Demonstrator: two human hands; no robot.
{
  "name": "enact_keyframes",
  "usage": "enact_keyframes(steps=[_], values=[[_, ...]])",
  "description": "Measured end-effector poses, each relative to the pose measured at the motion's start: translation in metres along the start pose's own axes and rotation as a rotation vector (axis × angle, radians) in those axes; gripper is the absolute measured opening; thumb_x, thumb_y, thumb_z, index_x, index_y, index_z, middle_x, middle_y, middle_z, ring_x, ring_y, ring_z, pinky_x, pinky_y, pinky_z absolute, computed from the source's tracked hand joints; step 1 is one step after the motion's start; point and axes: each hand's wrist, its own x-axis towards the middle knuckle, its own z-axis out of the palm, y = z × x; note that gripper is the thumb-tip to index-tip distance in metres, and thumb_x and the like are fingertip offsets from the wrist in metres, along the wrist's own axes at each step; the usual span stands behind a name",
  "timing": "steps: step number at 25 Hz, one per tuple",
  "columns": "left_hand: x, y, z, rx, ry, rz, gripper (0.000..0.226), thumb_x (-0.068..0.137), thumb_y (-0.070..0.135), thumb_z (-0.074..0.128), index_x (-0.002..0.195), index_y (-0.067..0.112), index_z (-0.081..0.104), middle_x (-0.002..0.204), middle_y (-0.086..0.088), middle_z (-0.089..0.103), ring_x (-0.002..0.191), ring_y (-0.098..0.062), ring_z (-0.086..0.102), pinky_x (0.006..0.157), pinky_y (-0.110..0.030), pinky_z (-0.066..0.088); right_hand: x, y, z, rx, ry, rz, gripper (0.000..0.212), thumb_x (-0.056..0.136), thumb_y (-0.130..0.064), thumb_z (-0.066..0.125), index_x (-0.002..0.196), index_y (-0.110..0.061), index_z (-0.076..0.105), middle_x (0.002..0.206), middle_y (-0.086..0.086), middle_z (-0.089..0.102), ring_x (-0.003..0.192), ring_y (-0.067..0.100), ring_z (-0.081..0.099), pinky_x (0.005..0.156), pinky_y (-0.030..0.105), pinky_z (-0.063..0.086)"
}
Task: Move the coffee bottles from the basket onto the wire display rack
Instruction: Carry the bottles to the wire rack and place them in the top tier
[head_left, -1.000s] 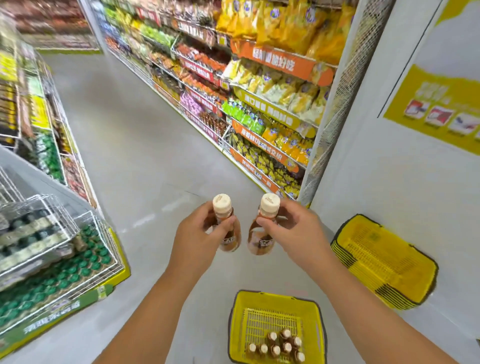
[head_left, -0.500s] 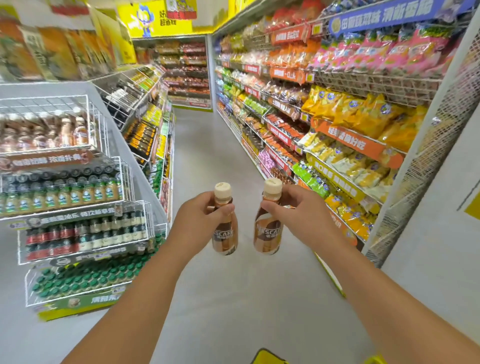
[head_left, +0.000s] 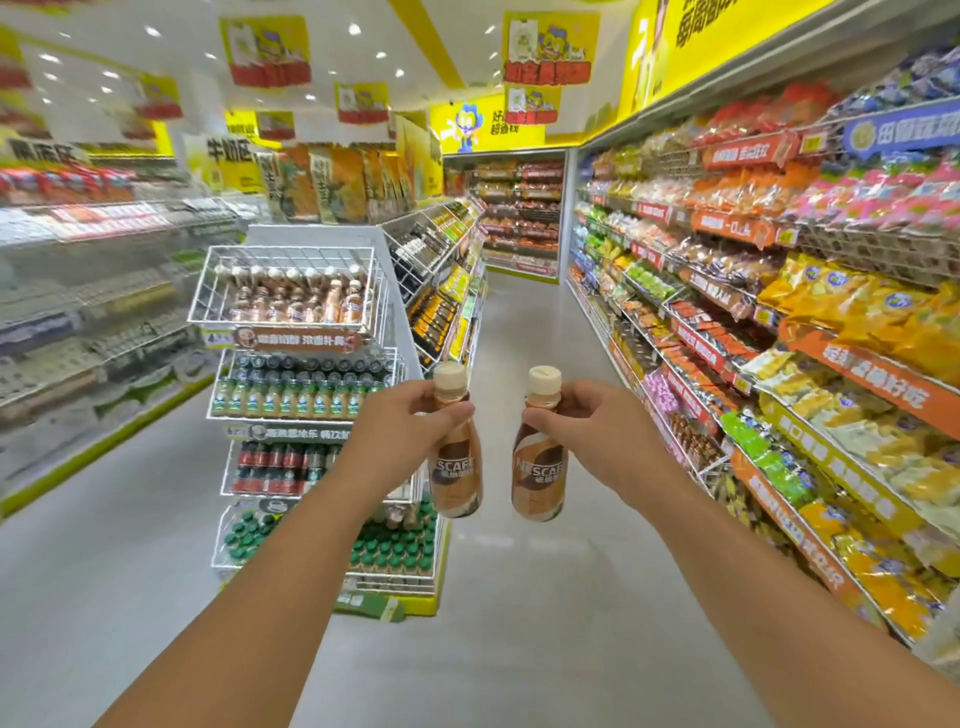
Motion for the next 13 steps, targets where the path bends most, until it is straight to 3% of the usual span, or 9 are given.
enact_keyframes(steps=[4,9,13], values=[[0.024,-0.027,-0.068,0.029,0.093,-0.03,0.018,0.085,0.043,0.079,0.1,0.033,0.076,0.097,0.014,0.076,0.089,-0.009,0.07,0.076,-0.031,0.057,0.039,-0.022,0.07,0.048,-0.063,-0.048,0.012,0.083,-0.028,0.084,0.095,-0.027,0.081,0.083,-0.009,0.079,0.081,0.007,0.074,0.074,0.027,0.059],[0.077,-0.078,-0.163,0.042,0.161,-0.066,0.025,0.083,0.047,0.079,0.103,0.031,0.076,0.097,0.013,0.076,0.09,-0.012,0.071,0.077,-0.038,0.06,0.093,-0.052,0.186,0.065,-0.139,-0.071,0.007,0.085,-0.029,0.082,0.091,-0.028,0.081,0.083,-0.009,0.079,0.082,0.009,0.075,0.076,0.031,0.06],[0.133,-0.117,-0.248,0.043,0.167,-0.029,0.017,0.084,0.042,0.079,0.098,0.032,0.076,0.094,0.012,0.076,0.089,-0.012,0.072,0.082,-0.04,0.061,0.145,-0.083,0.282,0.1,-0.152,-0.091,0.009,0.085,-0.028,0.083,0.093,-0.028,0.081,0.086,-0.009,0.08,0.084,0.009,0.075,0.079,0.032,0.061]])
